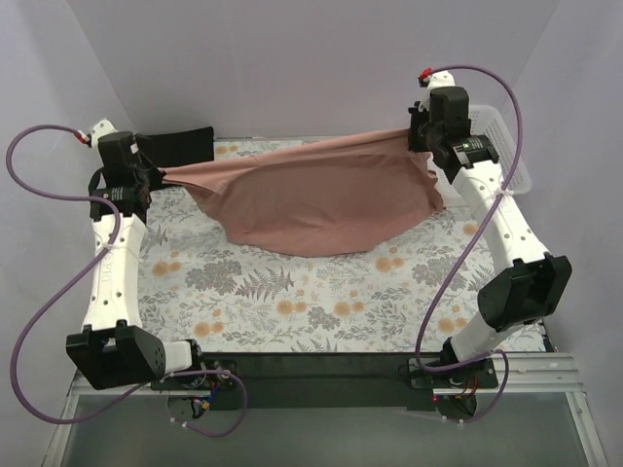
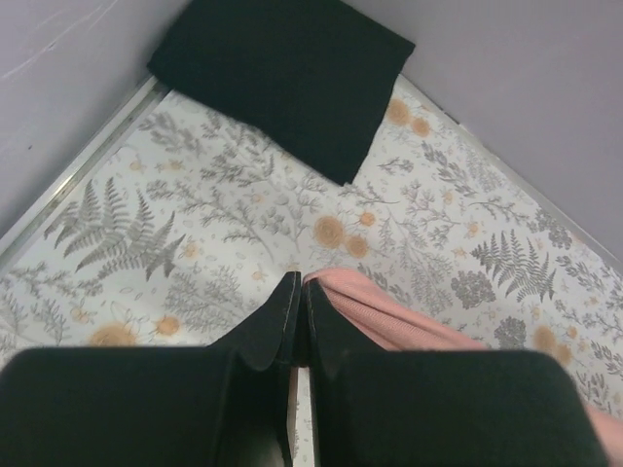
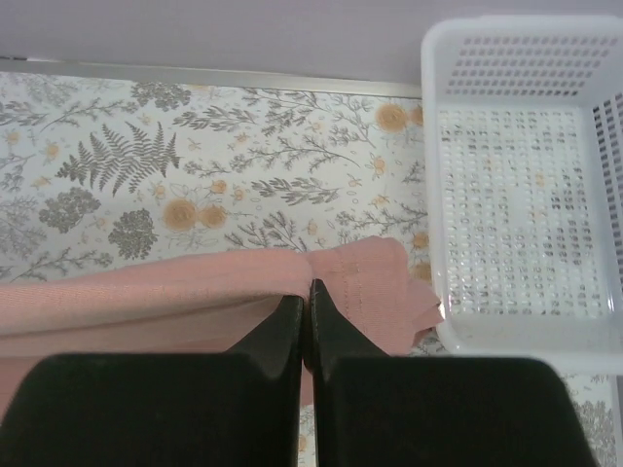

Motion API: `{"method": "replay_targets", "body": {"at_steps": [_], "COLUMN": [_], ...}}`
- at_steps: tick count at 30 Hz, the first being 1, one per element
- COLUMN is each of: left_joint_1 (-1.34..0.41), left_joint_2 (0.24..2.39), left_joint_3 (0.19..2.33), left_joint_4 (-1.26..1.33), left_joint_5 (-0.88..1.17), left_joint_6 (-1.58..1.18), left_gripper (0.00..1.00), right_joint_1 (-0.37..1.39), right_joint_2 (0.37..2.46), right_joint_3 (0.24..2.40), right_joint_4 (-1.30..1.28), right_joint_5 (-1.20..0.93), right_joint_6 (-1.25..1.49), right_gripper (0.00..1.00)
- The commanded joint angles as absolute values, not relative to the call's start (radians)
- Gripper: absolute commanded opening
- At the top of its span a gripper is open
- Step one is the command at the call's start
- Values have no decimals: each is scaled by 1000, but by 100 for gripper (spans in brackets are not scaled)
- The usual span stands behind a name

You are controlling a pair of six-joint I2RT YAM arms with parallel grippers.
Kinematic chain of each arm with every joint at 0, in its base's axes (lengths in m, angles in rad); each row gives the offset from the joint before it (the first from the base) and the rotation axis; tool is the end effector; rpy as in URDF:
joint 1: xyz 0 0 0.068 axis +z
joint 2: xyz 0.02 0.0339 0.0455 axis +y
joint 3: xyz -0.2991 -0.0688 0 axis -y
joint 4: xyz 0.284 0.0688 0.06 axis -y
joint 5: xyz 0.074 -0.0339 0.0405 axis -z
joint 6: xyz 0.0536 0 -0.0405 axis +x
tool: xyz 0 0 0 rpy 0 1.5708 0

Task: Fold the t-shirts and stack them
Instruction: Flatten the tshirt out

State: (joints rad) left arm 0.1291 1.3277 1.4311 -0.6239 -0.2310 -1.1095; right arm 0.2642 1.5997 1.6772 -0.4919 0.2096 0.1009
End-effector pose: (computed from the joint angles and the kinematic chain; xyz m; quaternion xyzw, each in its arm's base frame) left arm 0.3294 0.0551 0.4300 -0.5459 0.6663 -0.1465 0.4863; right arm 0.4111 0.0997 0.4434 -0.0109 0.8347 0.0125 0.5504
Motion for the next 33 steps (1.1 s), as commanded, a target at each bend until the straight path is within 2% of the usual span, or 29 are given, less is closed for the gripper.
{"method": "replay_targets", "body": {"at_steps": [1,4,9,16,17,18,21,24,26,33], "left_joint_1": [201,207,207,209,209,207,207,209,209,207], "left_joint_2": [1210,1195,1314,1661,1681,1693,1652,1467,1346,1190], "left_joint_3": [1333,1327,1416,1970,2120,2176,2234,2050,2011,2140], "left_joint_4": [-614,-604,-545,-636,-653,-669,-664,-550,-518,-664], "left_joint_5": [-296,-299,-175,-107,-112,-118,-164,-225,-273,-327], "left_joint_6": [-1147,-1155,-1206,-1236,-1236,-1233,-1204,-1167,-1129,-1017], "left_gripper": [0,0,0,0,0,0,0,0,0,0], "right_joint_1": [249,247,249,213,209,207,209,209,209,207], "right_joint_2": [1670,1675,1730,1905,1905,1893,1754,1547,1408,1079], "right_joint_3": [1726,1741,1824,2311,2339,2351,2202,1938,1800,1539], "right_joint_4": [-546,-525,-494,-474,-466,-459,-364,-223,-175,-195], "right_joint_5": [187,175,123,201,201,202,170,111,49,-149], "right_joint_6": [5,3,-63,-124,-132,-141,-173,-184,-183,-169], "right_gripper": [1,1,1,1,1,1,1,1,1,1]}}
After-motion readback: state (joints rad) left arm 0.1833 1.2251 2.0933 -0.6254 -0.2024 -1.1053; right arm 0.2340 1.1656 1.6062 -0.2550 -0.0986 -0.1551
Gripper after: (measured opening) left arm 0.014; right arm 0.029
